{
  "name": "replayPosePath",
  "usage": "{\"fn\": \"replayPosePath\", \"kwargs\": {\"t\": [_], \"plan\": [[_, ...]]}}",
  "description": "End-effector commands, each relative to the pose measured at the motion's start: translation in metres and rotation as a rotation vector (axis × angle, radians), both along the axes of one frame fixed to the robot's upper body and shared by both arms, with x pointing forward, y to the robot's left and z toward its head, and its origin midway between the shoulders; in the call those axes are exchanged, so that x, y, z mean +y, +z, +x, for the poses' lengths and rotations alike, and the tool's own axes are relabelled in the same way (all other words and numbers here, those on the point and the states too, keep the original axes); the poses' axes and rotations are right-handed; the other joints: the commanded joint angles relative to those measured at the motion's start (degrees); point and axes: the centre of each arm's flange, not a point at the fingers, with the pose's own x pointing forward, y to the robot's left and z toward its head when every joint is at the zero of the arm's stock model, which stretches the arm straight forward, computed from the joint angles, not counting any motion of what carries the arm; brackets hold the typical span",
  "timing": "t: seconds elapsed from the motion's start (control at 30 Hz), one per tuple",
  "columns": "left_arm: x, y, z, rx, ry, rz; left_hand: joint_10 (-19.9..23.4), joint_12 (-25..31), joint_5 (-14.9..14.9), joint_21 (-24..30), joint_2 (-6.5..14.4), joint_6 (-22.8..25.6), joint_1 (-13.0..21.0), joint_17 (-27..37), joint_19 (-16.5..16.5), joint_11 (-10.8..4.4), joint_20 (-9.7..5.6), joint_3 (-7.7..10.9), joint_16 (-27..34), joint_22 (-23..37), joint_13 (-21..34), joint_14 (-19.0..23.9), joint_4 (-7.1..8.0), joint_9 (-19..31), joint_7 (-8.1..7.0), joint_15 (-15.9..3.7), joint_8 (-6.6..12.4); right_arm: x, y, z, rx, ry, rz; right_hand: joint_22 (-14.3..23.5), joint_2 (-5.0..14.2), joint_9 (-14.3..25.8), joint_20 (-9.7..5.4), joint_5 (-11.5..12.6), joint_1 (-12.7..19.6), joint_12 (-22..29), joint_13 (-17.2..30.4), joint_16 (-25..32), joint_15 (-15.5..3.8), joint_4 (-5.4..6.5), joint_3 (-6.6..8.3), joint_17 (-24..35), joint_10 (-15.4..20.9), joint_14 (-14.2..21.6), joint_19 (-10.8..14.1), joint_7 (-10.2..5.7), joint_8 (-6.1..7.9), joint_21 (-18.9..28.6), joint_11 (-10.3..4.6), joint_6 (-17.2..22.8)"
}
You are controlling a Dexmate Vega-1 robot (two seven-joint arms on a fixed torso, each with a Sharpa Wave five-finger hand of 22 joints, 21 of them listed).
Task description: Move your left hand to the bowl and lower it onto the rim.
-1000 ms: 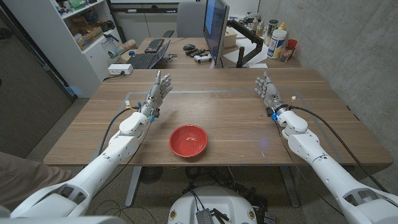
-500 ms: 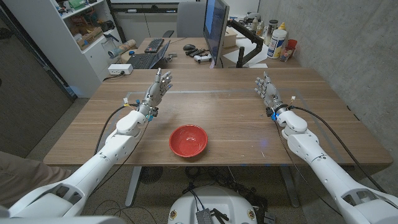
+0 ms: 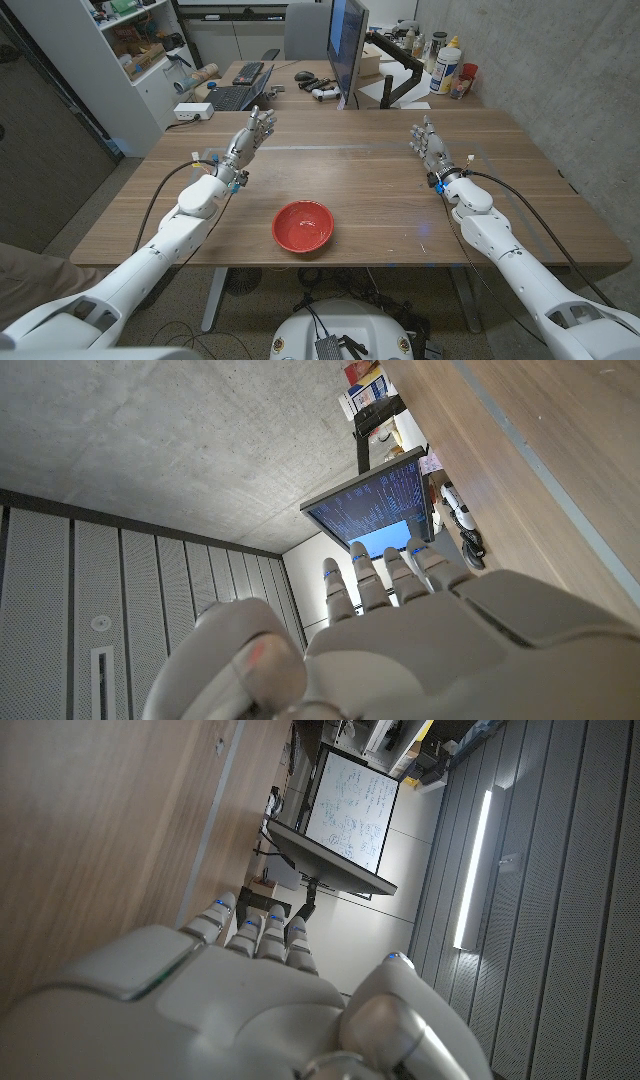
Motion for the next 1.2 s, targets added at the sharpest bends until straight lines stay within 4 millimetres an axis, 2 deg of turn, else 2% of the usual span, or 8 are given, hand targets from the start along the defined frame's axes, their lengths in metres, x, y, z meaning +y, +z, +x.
{"fn": "replayPosePath", "kwargs": {"t": [0.03,0.2,0.37,0.87,0.97,1.2], "plan": [[-0.001,0.005,-0.007,-0.057,0.020,0.062,-0.36,-0.13,0.17,0.26,-0.40,0.39,0.06,0.34,-0.04,0.32,-2.38,-0.46,-0.18,0.18,0.34,-0.49,0.24,0.26,-0.28,-7.21,0.23,-0.002,0.000,0.001,0.000,-0.005,0.002,0.25,1.40,0.10,0.44,0.22,0.32,0.39,0.20,0.27,0.08,-0.06,0.38,0.18,0.35,-0.27,-0.17,-0.04,0.60,0.23,-0.19,0.44],[-0.001,0.004,-0.010,-0.061,0.025,0.048,-3.11,-1.34,0.24,0.35,-0.43,0.41,0.05,0.33,0.08,0.71,-2.44,-0.41,-0.71,0.17,0.34,-1.76,0.23,0.27,-0.35,-6.95,0.18,-0.002,0.001,0.001,0.000,-0.006,0.002,0.25,1.42,0.10,0.43,0.20,0.36,0.42,0.20,0.27,0.06,-0.07,0.43,0.18,0.38,-0.27,-0.15,-0.03,0.64,0.24,-0.22,0.54],[0.000,0.001,-0.014,-0.083,0.048,0.060,-3.65,-1.54,0.28,0.41,-0.43,0.59,0.07,0.32,0.20,0.86,-2.40,-0.39,-0.86,0.17,0.34,-2.20,0.21,0.27,-0.37,-6.83,0.23,-0.002,0.001,0.002,0.002,-0.010,0.001,0.25,1.43,0.11,0.44,0.18,0.40,0.48,0.21,0.30,0.08,-0.07,0.48,0.19,0.52,-0.23,-0.11,-0.07,0.67,0.27,-0.17,0.63],[-0.001,0.006,-0.022,-0.155,0.059,0.197,-4.12,-1.67,0.41,0.56,-0.51,1.12,0.33,0.27,0.70,0.74,-2.29,-0.31,-1.13,0.15,0.32,-3.16,0.05,0.28,-0.57,-6.72,0.37,-0.003,0.003,0.003,-0.004,-0.012,0.001,0.25,1.44,0.11,0.46,0.14,0.46,0.49,0.21,0.30,0.08,-0.09,0.57,0.19,0.48,-0.26,-0.13,-0.11,0.63,0.27,-0.21,0.56],[-0.001,0.006,-0.023,-0.162,0.062,0.218,-2.53,-1.05,0.47,0.60,-0.69,2.34,0.36,0.24,0.91,0.44,-2.27,-0.37,-0.90,0.15,0.32,-3.01,0.00,0.28,-0.31,-6.81,0.75,-0.003,0.003,0.003,-0.002,-0.011,0.000,0.25,1.44,0.11,0.49,0.12,0.48,0.46,0.21,0.30,0.10,-0.09,0.60,0.19,0.40,-0.27,-0.15,-0.07,0.59,0.27,-0.24,0.47],[-0.004,0.003,-0.027,-0.196,0.053,0.250,-2.86,-1.21,0.50,0.74,-0.82,2.38,0.29,0.23,1.35,0.59,-2.22,-0.43,-0.78,0.15,0.31,-2.80,0.01,0.28,-0.39,-6.94,0.68,-0.003,0.002,0.003,0.001,-0.010,0.004,0.25,1.42,0.11,0.47,0.05,0.51,0.46,0.21,0.49,-0.29,-0.09,0.68,0.20,0.35,0.23,-0.15,-0.08,0.57,0.29,-0.17,0.44]]}}
